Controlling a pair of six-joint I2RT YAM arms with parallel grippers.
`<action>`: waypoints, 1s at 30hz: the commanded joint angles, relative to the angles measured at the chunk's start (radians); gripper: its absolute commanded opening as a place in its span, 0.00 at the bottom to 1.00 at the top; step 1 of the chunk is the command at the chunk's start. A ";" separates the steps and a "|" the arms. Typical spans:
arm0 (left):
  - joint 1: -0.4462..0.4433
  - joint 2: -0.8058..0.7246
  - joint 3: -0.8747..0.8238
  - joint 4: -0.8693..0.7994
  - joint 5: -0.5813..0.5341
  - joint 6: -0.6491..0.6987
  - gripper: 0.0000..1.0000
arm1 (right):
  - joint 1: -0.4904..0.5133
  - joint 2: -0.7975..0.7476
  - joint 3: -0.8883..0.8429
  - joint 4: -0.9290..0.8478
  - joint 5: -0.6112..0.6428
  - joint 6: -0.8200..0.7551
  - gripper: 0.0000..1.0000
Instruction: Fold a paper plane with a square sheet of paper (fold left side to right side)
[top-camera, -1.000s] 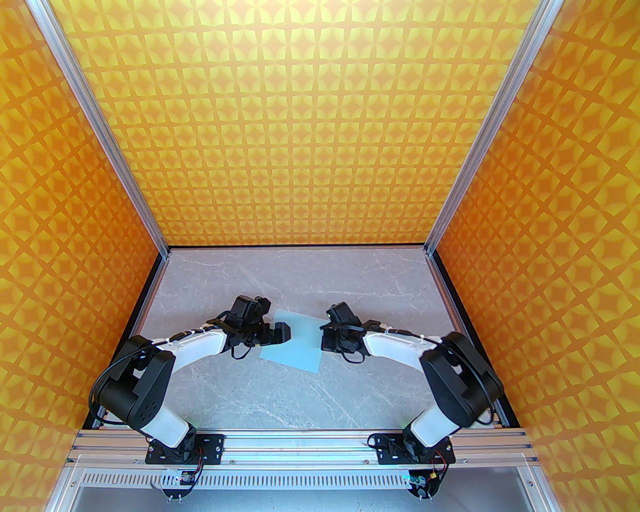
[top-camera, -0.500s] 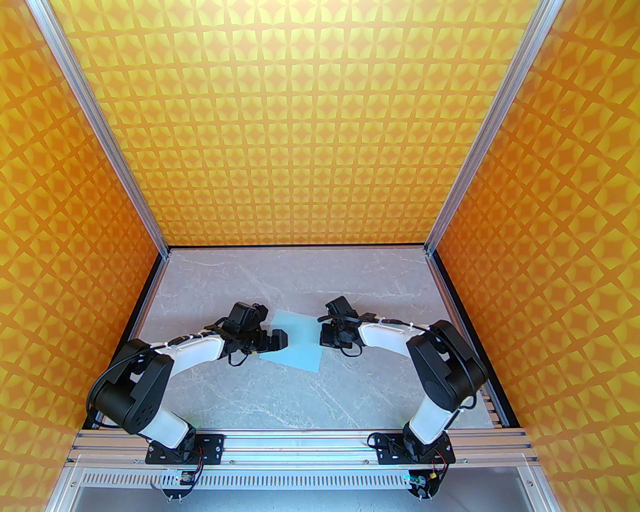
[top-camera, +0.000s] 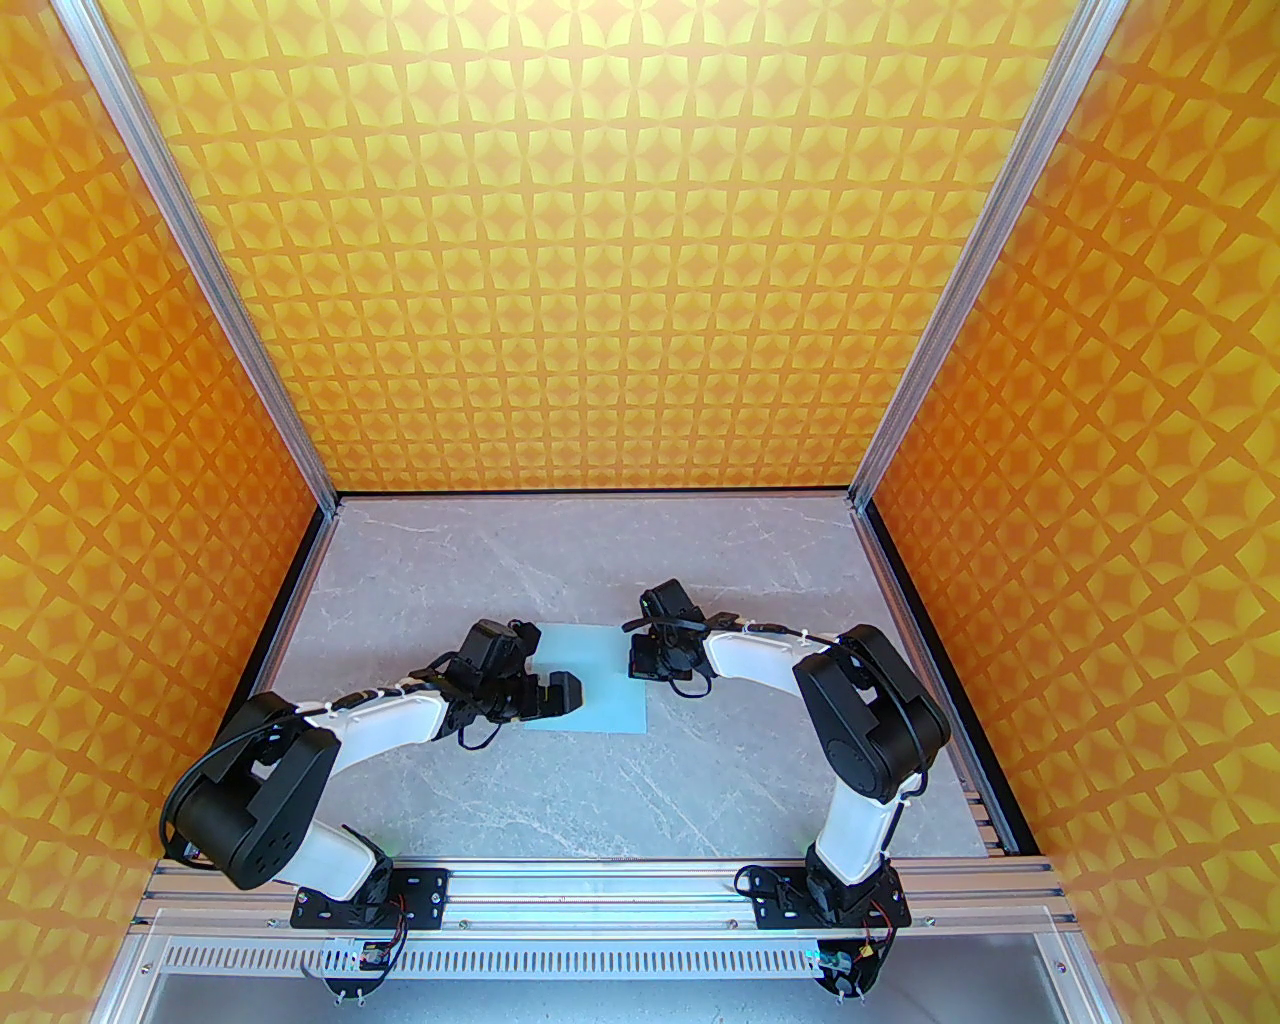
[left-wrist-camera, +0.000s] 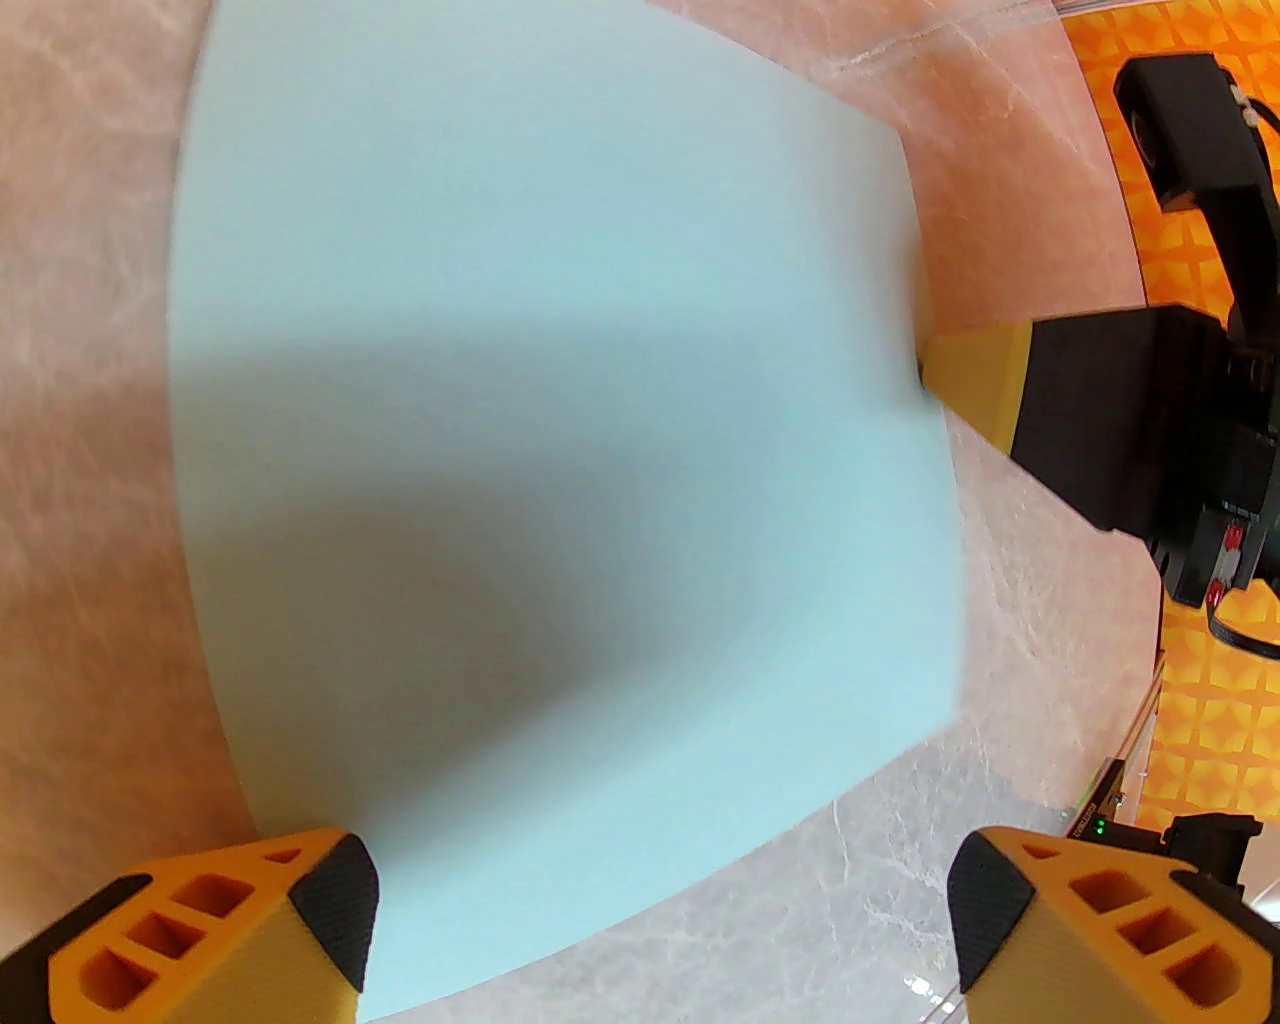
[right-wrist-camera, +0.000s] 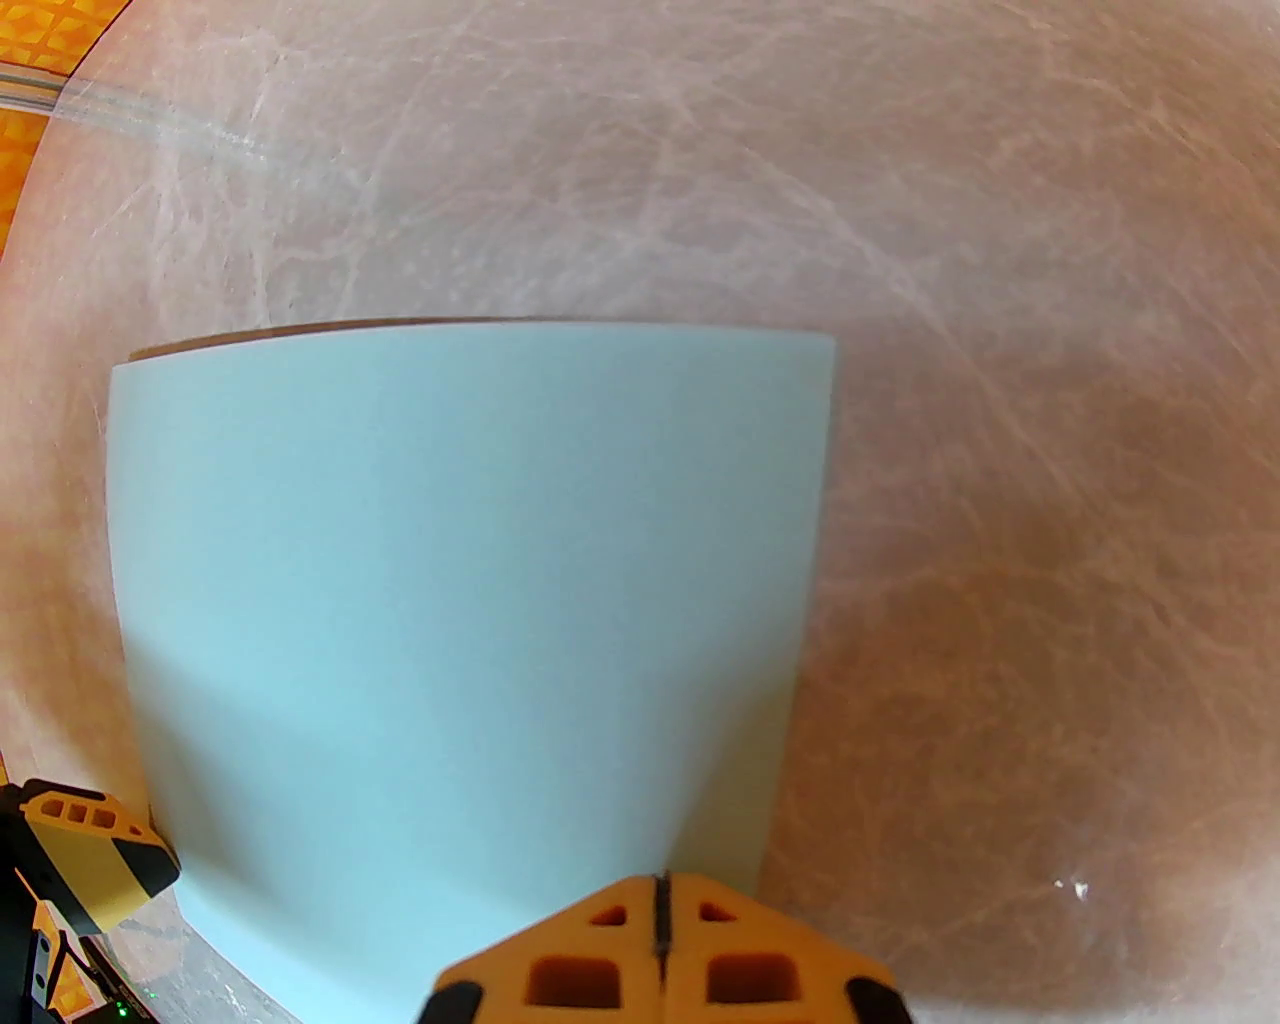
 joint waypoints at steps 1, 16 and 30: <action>0.011 -0.046 0.032 -0.067 -0.033 0.004 1.00 | 0.005 -0.089 0.001 -0.043 0.014 -0.018 0.04; 0.070 0.066 0.132 -0.142 -0.114 0.018 0.99 | 0.055 -0.024 -0.084 0.038 -0.023 0.027 0.00; -0.022 0.156 0.206 -0.239 -0.225 -0.012 0.99 | 0.059 -0.015 -0.092 0.030 -0.007 0.017 0.00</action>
